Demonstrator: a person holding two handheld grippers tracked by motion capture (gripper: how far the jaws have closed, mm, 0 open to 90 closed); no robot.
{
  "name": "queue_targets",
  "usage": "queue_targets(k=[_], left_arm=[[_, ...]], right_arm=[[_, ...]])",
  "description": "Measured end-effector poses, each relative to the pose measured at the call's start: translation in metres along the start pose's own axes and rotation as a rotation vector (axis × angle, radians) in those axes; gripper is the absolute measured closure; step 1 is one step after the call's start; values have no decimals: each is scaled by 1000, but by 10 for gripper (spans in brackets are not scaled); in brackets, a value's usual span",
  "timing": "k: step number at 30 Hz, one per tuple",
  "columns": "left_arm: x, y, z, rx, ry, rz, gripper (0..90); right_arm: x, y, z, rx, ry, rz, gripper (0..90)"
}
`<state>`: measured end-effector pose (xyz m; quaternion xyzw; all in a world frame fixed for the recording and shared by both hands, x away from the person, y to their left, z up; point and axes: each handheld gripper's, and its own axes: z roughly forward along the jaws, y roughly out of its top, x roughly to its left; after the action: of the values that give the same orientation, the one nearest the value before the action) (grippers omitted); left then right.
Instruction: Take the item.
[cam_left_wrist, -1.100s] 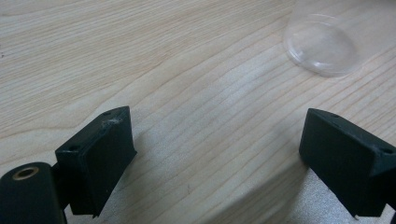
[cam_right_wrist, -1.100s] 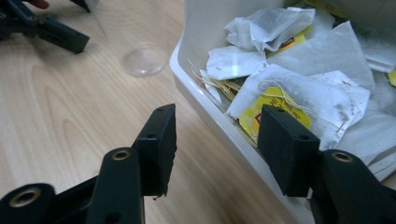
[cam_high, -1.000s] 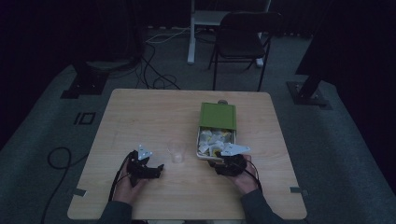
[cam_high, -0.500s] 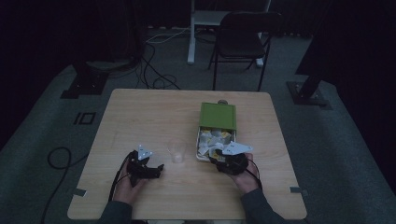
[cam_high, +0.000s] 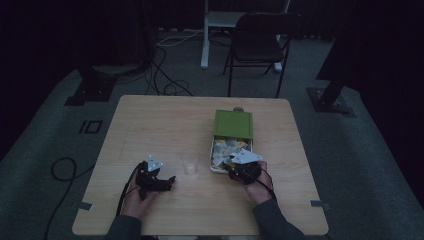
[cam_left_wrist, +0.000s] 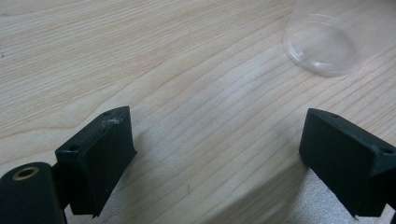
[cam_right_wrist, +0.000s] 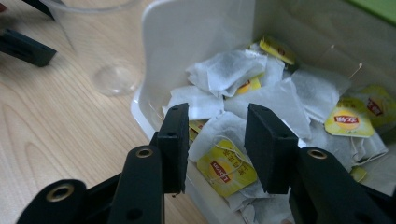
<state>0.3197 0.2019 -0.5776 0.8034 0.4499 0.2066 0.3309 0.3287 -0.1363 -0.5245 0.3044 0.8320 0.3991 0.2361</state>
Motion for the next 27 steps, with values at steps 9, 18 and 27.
queue_targets(k=[9,18,27], left_arm=[[0,0,0,0,0,0,109],[0,0,0,0,0,0,109],[0,0,0,0,0,0,109]], right_arm=[[2,-1,5,52,-42,-28,631],[1,-3,4,70,-46,-32,780],[-1,-2,-3,36,-18,-5,900]])
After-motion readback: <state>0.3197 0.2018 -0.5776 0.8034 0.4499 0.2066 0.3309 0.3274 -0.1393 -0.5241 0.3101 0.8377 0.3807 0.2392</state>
